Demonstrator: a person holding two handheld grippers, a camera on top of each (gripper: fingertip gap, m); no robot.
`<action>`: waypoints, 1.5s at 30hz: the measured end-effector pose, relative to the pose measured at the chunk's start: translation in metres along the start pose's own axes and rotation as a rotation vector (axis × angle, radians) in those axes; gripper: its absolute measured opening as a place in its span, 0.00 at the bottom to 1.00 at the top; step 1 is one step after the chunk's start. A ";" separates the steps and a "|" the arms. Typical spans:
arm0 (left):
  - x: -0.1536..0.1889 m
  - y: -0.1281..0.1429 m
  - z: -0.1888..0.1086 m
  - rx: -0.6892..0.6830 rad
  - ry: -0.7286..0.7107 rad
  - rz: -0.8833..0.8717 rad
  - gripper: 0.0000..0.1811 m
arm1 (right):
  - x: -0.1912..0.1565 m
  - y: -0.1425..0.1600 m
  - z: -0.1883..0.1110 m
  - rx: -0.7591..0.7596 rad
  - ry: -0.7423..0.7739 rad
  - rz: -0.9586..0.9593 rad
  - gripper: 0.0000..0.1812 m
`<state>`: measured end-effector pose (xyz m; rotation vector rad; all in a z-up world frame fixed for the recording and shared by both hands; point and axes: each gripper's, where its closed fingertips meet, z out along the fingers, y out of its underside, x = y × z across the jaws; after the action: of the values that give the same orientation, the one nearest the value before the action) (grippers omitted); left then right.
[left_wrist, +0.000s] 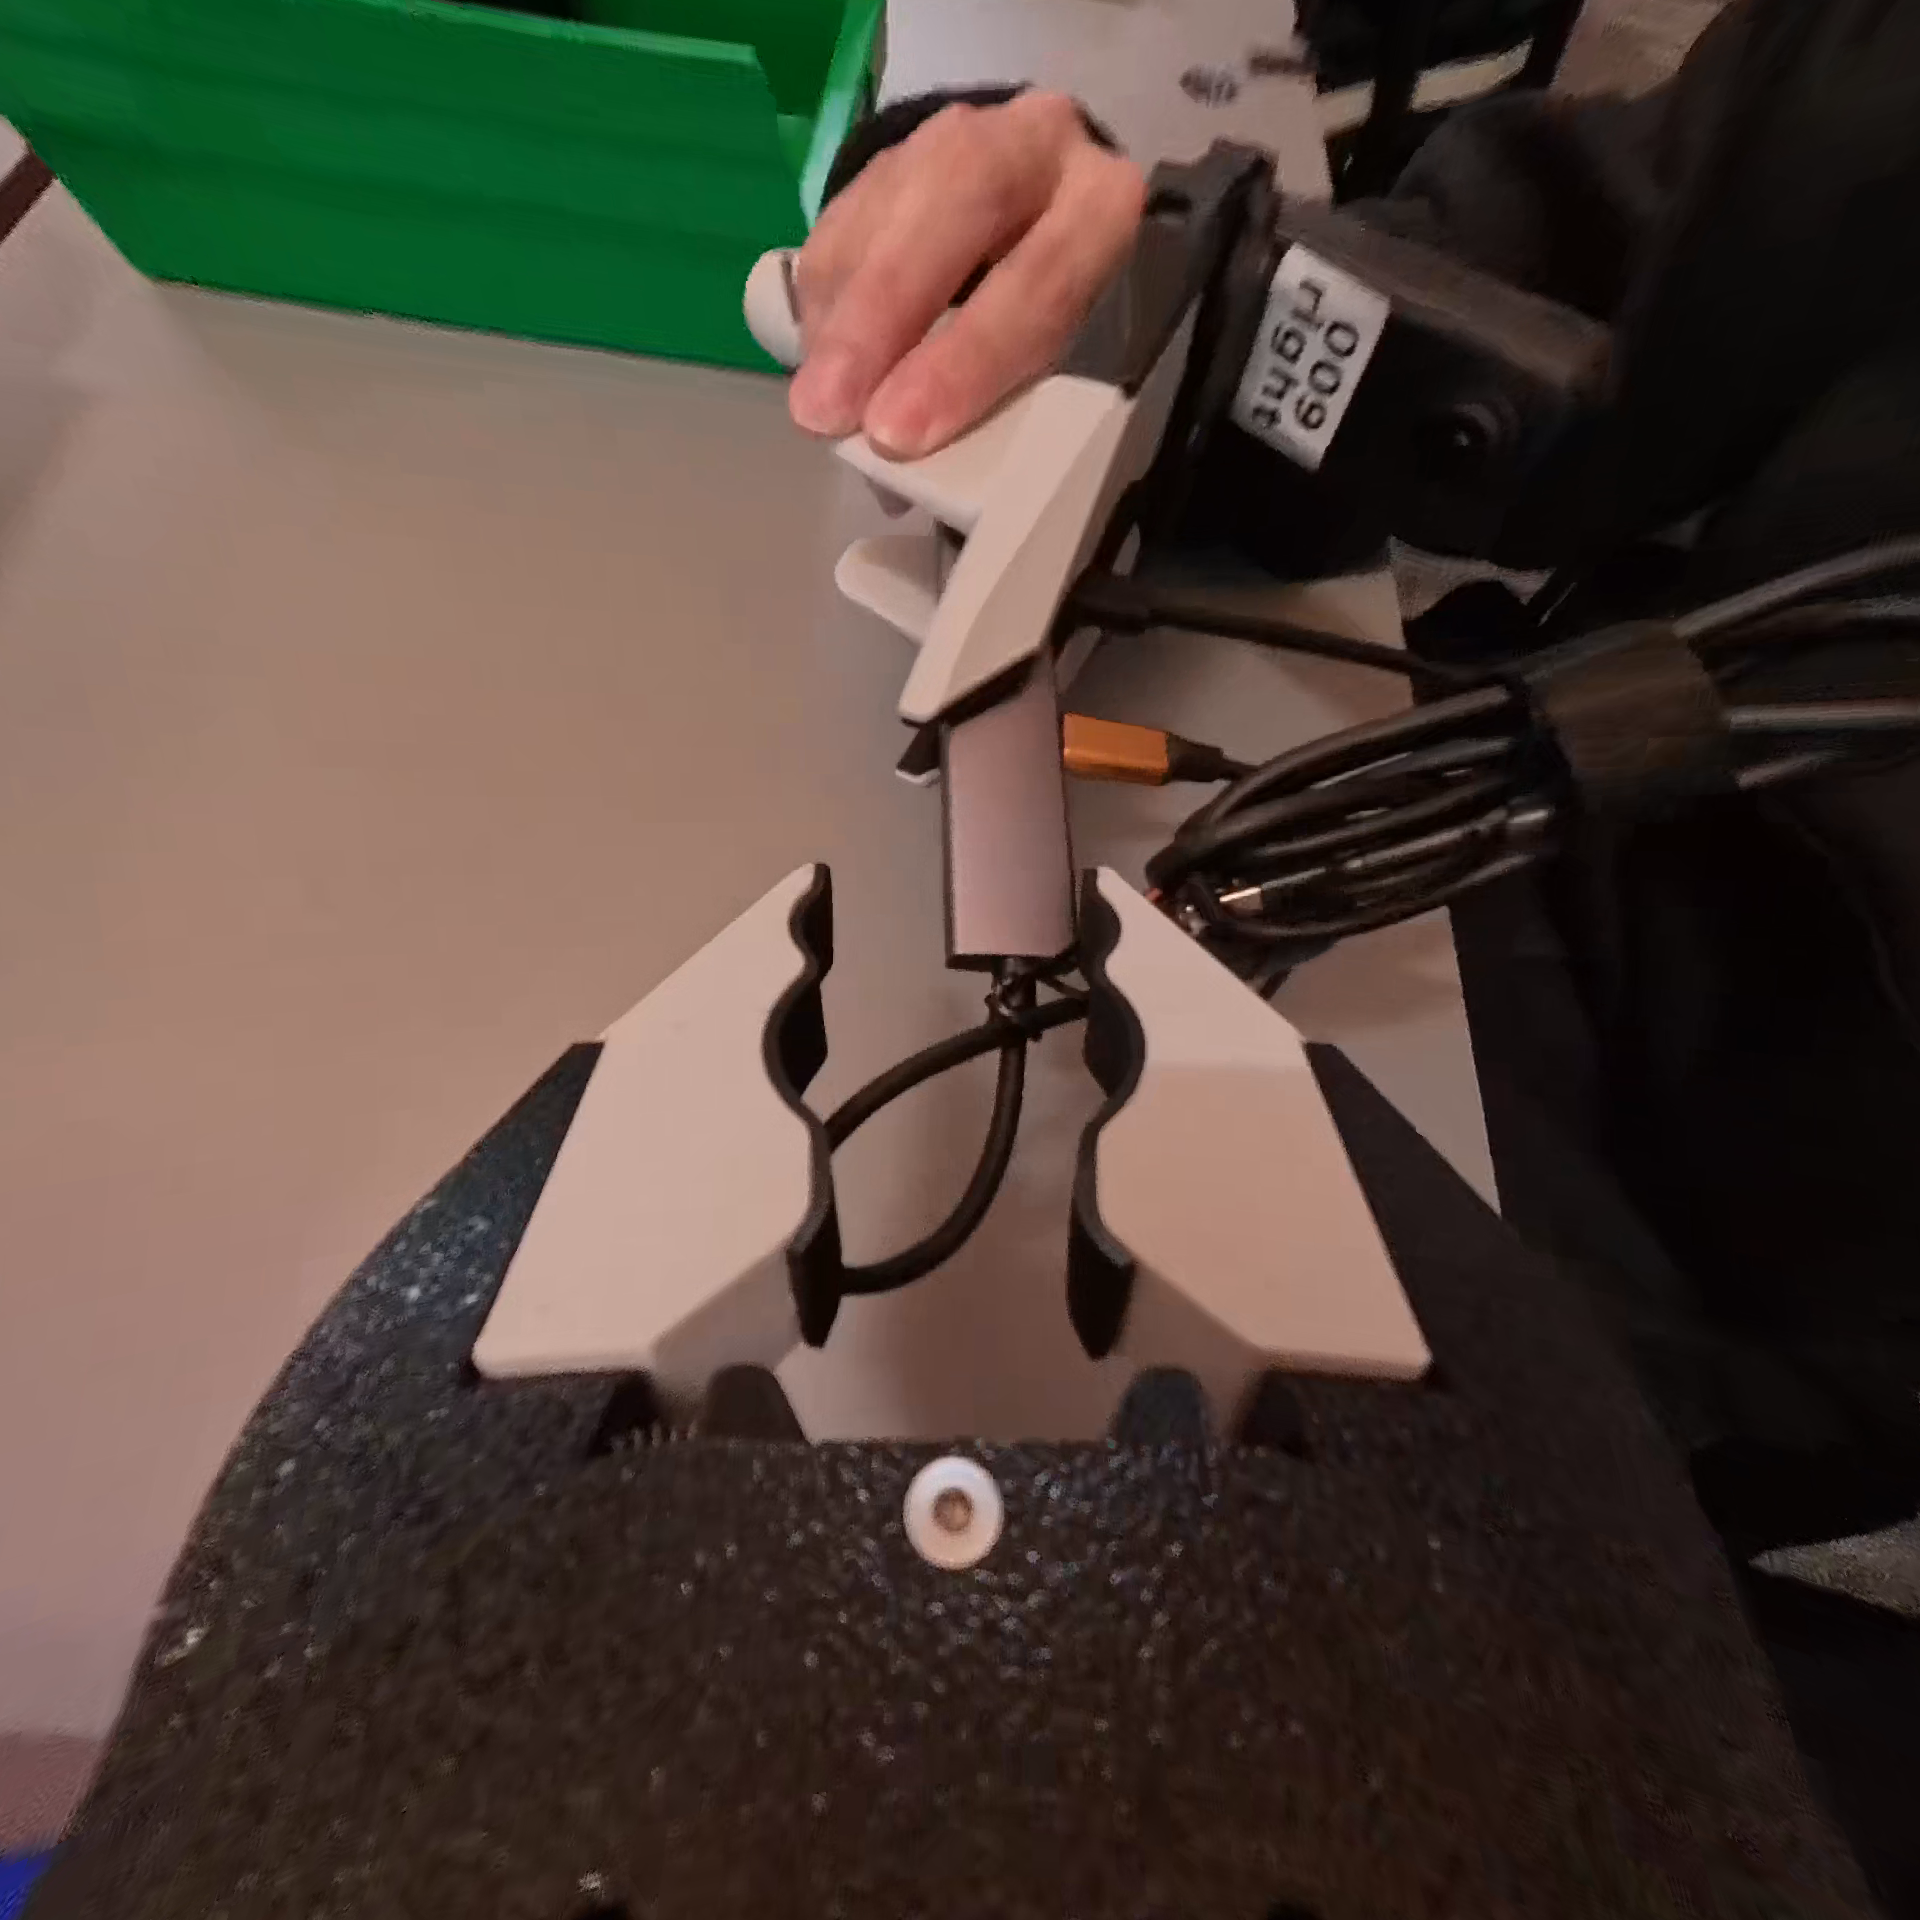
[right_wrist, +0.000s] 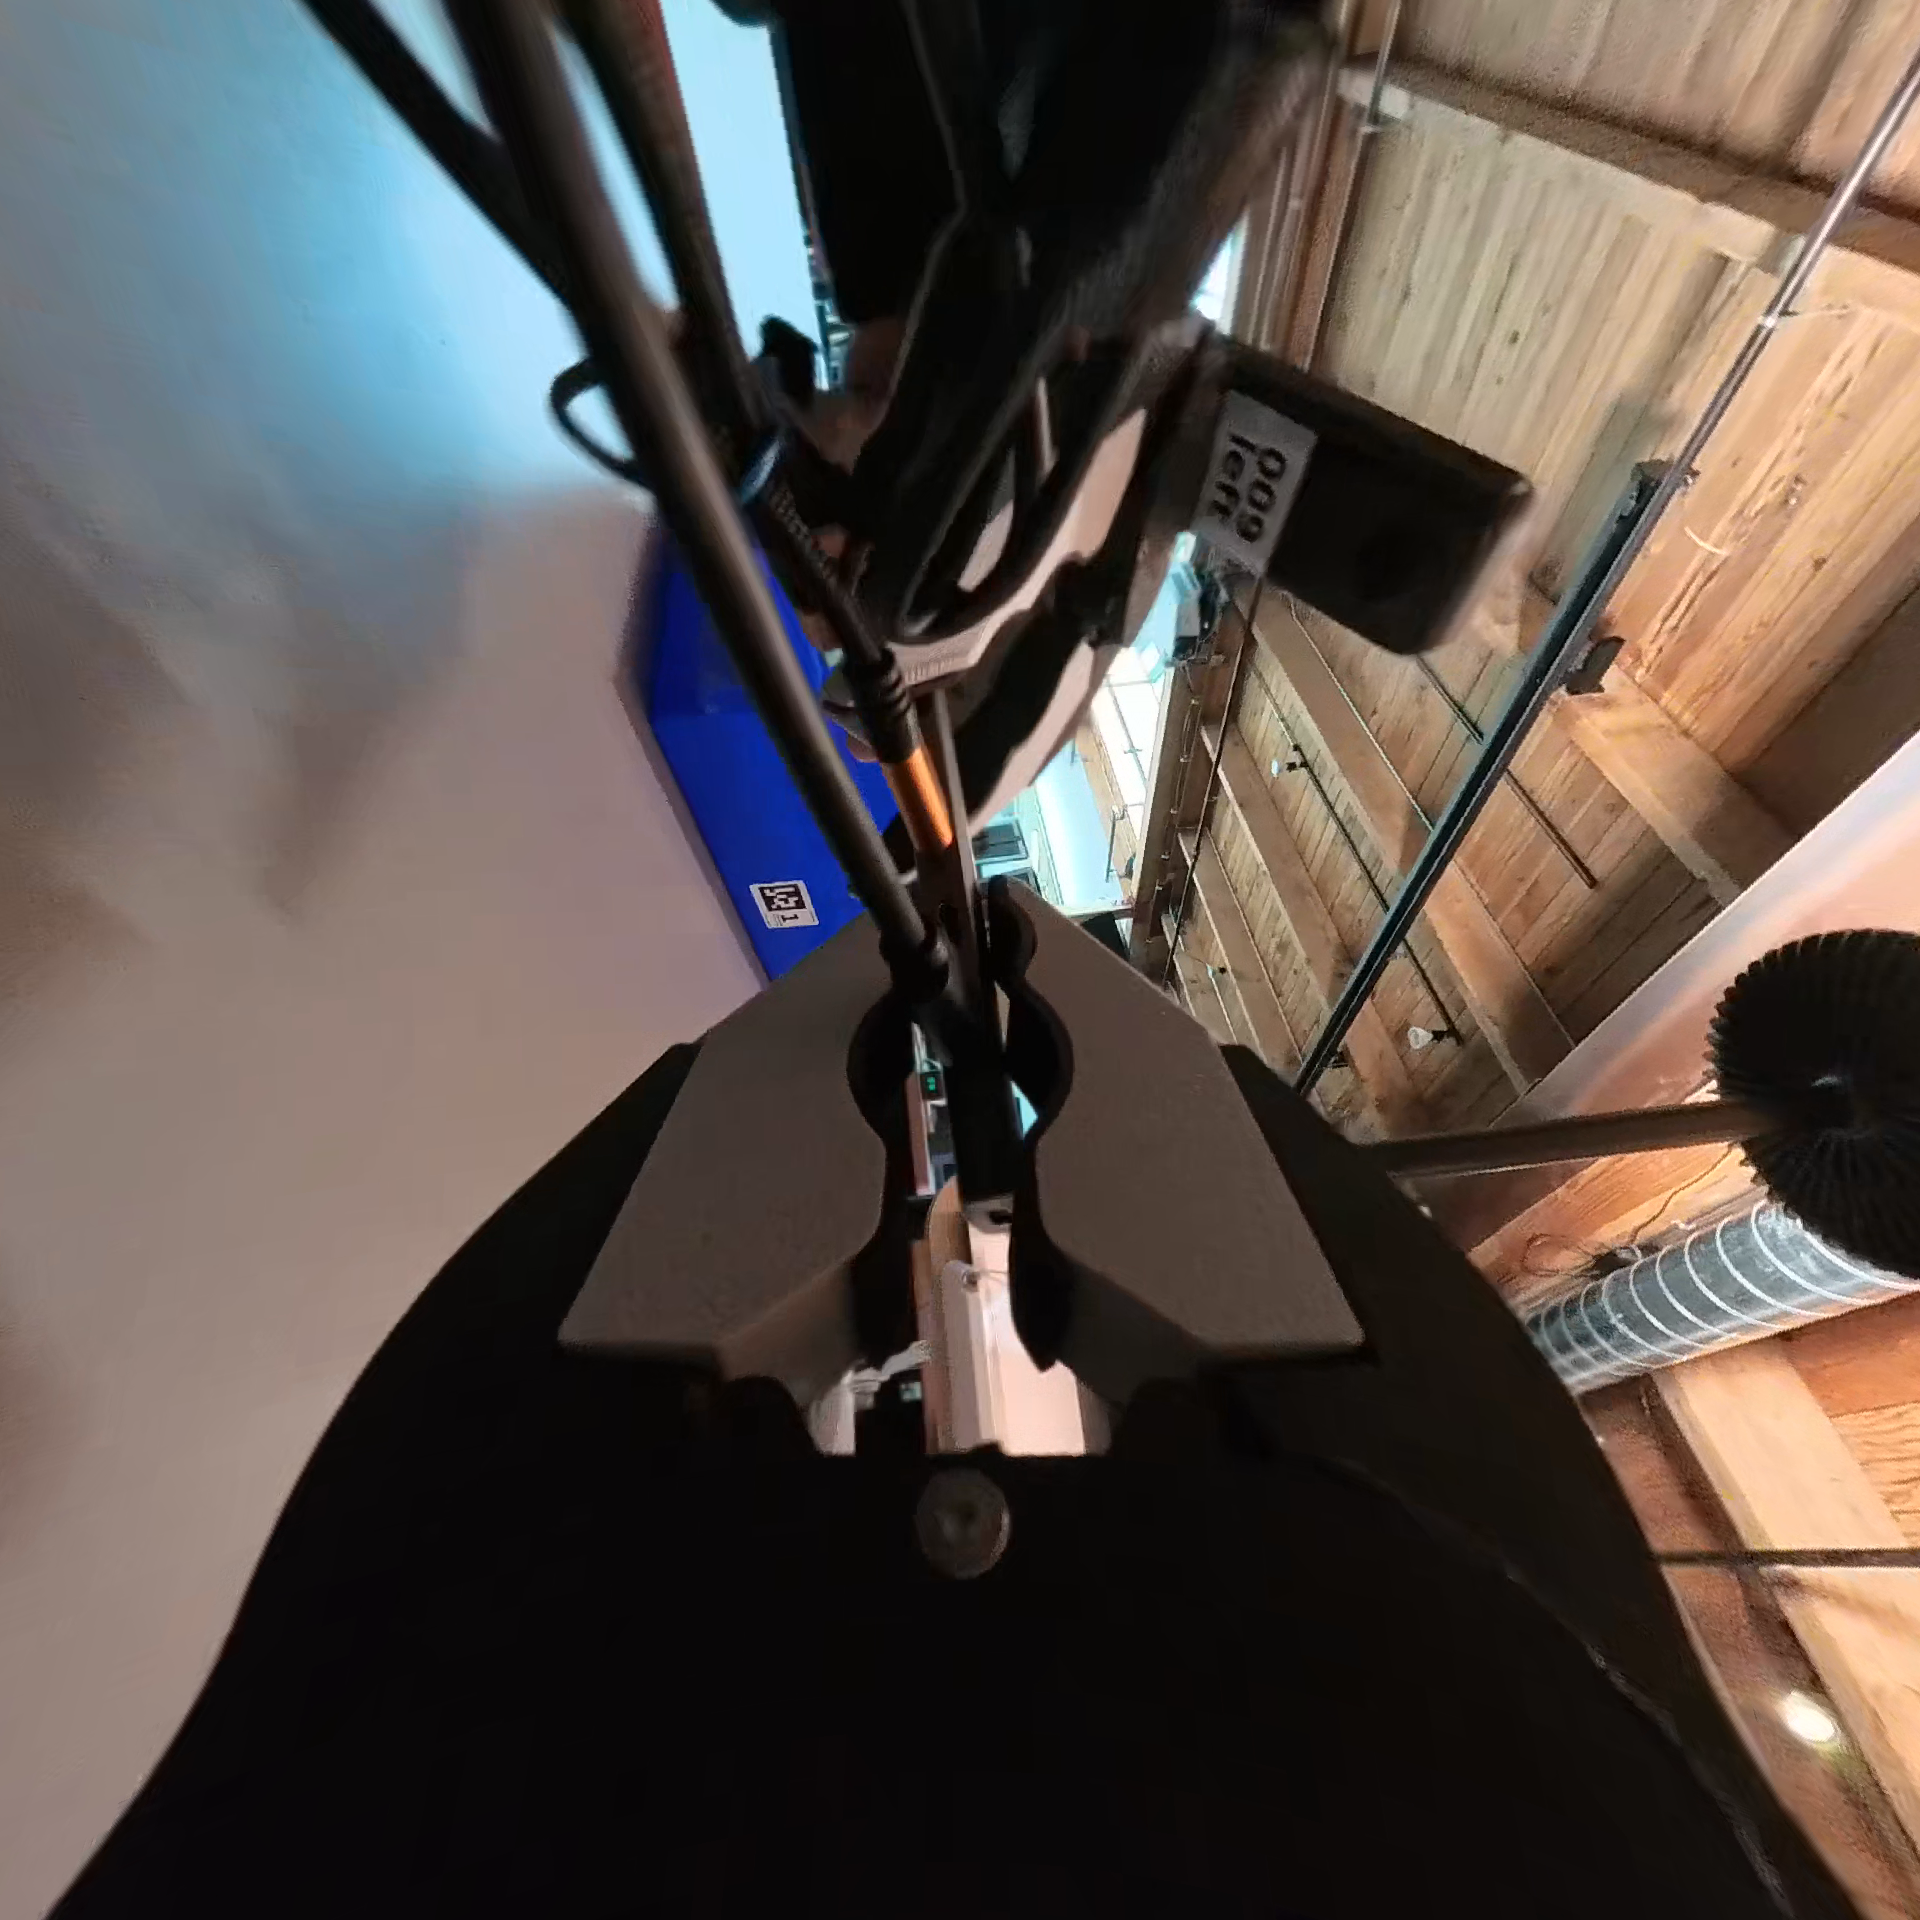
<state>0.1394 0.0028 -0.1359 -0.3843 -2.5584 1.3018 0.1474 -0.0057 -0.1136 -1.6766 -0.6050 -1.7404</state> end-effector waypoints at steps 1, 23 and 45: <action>0.001 -0.004 0.001 0.046 0.003 -0.005 0.23 | 0.002 0.002 0.000 -0.003 0.010 0.017 0.05; -0.042 -0.008 0.001 0.297 -0.810 0.209 0.12 | 0.000 0.079 -0.015 -0.179 -0.023 0.383 0.23; -0.074 0.021 -0.028 0.358 -1.123 -0.103 0.12 | -0.014 0.083 0.047 -0.162 -0.008 1.180 0.13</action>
<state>0.2200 0.0104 -0.1440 0.7597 -2.8935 2.3276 0.2397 -0.0275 -0.1323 -1.5938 0.4976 -0.9001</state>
